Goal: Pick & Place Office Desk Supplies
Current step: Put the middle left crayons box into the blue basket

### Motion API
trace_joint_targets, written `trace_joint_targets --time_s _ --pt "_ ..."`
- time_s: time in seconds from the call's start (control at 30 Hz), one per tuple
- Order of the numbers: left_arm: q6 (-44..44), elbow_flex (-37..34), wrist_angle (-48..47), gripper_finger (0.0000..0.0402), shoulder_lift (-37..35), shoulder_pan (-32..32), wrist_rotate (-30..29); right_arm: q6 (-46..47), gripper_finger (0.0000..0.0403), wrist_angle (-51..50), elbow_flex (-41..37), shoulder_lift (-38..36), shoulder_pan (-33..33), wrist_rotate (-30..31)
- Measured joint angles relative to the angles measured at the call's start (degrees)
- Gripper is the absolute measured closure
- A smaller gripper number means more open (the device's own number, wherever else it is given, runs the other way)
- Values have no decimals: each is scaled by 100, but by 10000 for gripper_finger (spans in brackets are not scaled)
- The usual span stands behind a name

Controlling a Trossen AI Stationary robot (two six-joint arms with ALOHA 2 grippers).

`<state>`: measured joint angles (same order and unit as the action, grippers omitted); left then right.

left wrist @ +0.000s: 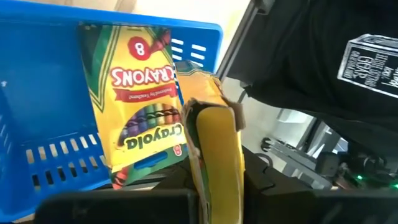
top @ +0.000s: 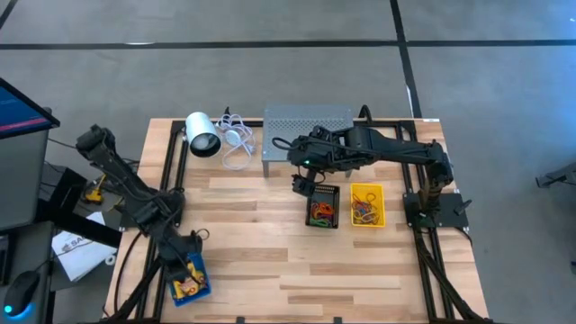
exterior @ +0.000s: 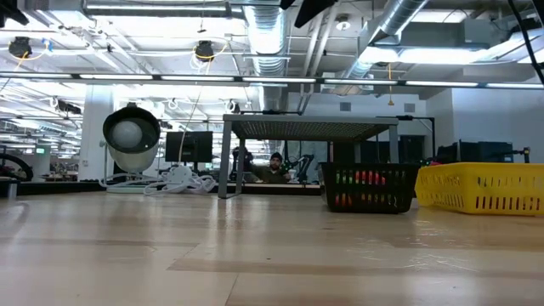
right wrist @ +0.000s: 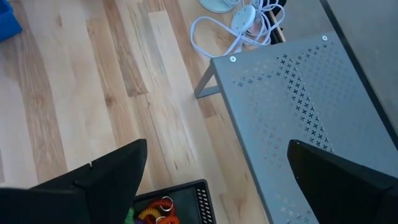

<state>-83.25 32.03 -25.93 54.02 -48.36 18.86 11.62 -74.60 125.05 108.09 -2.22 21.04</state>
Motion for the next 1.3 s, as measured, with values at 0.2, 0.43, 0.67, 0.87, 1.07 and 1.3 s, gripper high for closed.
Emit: trace_joint_targets --time_s 0.2,0.43,0.67,0.87,1.07,1.3 --pt "3 2 -27 369 425 0 231 0 19 -43 0 0 0 0" --pt "-47 9 -117 343 688 33 248 0 19 -33 0 0 0 1" --pt "-316 2 -211 311 618 265 211 24 19 -34 0 0 -43 2" --pt "-320 2 -260 258 605 323 480 18 19 -78 2 0 -143 2" --pt "-553 2 -466 204 603 323 800 0 19 -154 2 0 -192 2" --pt "-872 2 -523 182 360 529 1267 0 19 -163 2 0 -188 4"
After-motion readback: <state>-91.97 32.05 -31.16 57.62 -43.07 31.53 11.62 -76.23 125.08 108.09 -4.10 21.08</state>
